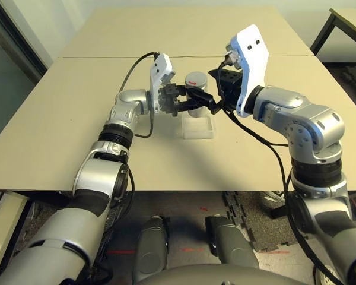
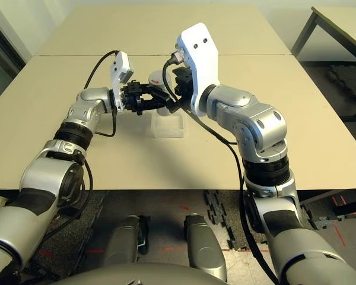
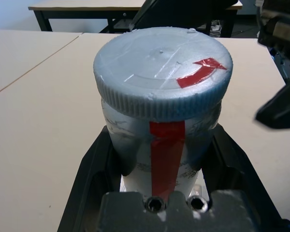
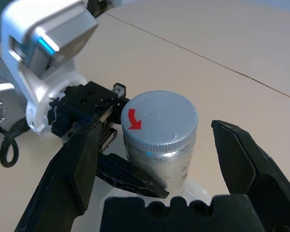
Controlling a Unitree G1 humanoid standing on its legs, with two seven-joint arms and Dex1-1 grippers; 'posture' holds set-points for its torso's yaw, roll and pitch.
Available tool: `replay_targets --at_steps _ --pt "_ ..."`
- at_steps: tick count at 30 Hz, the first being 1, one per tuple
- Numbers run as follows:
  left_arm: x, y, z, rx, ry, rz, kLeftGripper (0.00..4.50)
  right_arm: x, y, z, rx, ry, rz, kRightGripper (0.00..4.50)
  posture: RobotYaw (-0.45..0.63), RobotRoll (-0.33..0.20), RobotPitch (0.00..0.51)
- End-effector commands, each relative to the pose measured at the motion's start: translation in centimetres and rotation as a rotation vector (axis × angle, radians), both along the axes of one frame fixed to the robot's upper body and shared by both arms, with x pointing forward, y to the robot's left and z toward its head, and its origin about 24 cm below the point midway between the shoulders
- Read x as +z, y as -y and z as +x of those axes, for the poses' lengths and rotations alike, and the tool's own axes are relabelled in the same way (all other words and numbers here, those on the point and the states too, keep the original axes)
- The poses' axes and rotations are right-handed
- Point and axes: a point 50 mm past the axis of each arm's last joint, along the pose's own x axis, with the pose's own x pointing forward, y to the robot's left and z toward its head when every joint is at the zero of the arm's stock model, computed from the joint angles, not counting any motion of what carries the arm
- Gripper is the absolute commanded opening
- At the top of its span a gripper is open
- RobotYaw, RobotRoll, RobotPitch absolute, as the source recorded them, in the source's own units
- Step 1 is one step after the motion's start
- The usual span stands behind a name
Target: Pour the medicine from the bottle into the box.
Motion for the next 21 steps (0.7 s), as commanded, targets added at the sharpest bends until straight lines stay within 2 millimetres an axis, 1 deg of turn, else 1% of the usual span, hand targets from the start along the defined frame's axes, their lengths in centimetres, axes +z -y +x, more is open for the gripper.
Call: replay_targets --at_steps 1,2,5,8,9,16,21 --pt "0.0 0.3 0.0 -0.009 0.005 0.015 2.43 -0.1 -0.4 0.1 0.011 0.005 -0.02 4.5 -0.24 0.0 0.103" --pt "0.0 0.3 0.0 -0.009 0.005 0.015 2.43 -0.1 -0.4 0.1 0.013 0.006 -0.021 4.5 -0.24 0.0 0.103" --pt "0.1 0.3 0.0 -0.009 0.004 0.014 2.43 0.0 -0.5 0.2 0.016 0.014 -0.02 3.89 -0.23 0.0 0.104" --pt "0.0 0.3 0.0 -0.007 0.003 0.016 2.43 0.1 -0.6 0.3 0.021 0.026 -0.016 2.81 -0.23 0.0 0.103" --pt "0.0 0.2 0.0 -0.006 0.003 0.017 2.43 0.1 -0.7 0.3 0.021 0.032 -0.014 2.54 -0.23 0.0 0.103" --pt "-0.2 0.2 -0.1 -0.006 -0.004 0.024 2.43 0.6 -0.6 0.5 0.011 0.064 0.013 2.53 -0.23 0.0 0.103" --pt "-0.1 0.2 -0.2 -0.026 -0.005 0.027 2.43 1.0 0.1 0.5 0.059 0.063 0.058 2.53 -0.23 0.0 0.102"
